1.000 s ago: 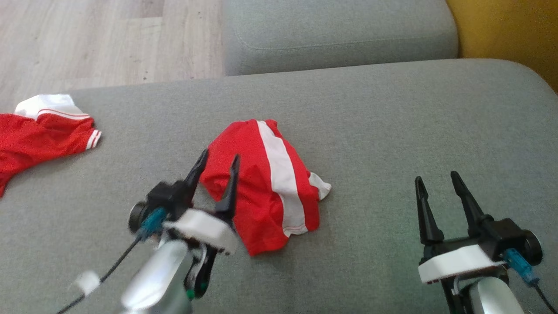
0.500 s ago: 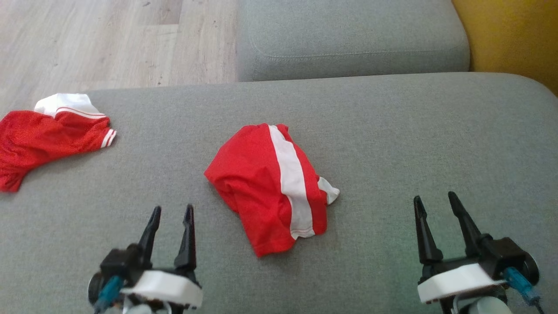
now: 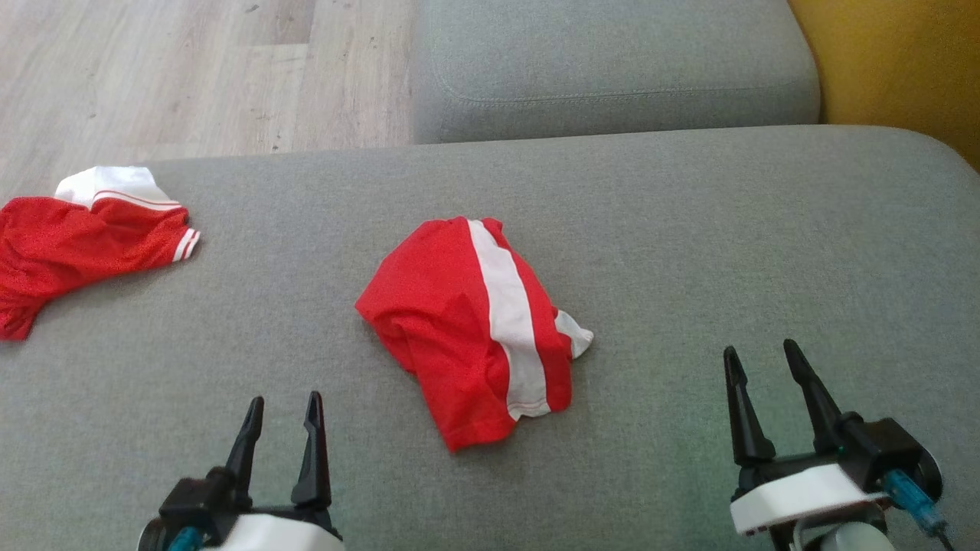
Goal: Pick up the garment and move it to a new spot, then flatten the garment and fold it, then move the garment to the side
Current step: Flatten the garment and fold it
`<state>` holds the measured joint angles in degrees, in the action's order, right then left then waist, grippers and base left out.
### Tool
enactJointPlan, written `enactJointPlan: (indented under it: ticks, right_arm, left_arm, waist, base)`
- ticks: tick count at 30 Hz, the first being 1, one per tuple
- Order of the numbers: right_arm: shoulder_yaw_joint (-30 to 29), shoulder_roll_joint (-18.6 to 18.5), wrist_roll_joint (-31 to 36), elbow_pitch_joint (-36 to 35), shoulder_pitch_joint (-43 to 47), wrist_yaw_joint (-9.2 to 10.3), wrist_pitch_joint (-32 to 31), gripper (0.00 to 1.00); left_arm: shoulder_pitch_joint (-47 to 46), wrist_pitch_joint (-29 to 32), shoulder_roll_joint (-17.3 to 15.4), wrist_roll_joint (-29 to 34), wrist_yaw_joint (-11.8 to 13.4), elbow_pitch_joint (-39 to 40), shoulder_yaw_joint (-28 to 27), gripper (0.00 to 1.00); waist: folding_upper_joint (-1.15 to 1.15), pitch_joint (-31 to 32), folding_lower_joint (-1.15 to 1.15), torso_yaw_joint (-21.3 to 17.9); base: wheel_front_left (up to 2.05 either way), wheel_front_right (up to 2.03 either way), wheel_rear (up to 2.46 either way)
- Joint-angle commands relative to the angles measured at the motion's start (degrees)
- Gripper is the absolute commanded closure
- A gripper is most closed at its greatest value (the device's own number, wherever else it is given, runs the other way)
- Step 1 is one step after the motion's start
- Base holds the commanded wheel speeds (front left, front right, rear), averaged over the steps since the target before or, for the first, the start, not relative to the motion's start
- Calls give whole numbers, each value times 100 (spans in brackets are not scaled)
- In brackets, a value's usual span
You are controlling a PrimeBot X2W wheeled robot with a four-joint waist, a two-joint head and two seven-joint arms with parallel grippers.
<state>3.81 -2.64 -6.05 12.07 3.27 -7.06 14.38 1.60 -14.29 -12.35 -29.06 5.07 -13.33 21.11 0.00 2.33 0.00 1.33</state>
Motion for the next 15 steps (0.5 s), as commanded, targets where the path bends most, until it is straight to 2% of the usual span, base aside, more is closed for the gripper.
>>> enactJointPlan:
  ticks: [1, 15]
  right_arm:
    - [159, -24, -37, -152, -81, -43, 62, 0]
    - [132, -24, -33, -54, -118, -43, 62, 0]
  left_arm:
    - [-164, -71, -76, 71, 23, 207, -250, 0]
    - [-153, -71, -37, 95, 0, 176, -229, 0]
  waist:
    - [0, 0, 0, -2]
    - [0, -5, 0, 19]
  base:
    - [0, 0, 0]
    - [0, 0, 0]
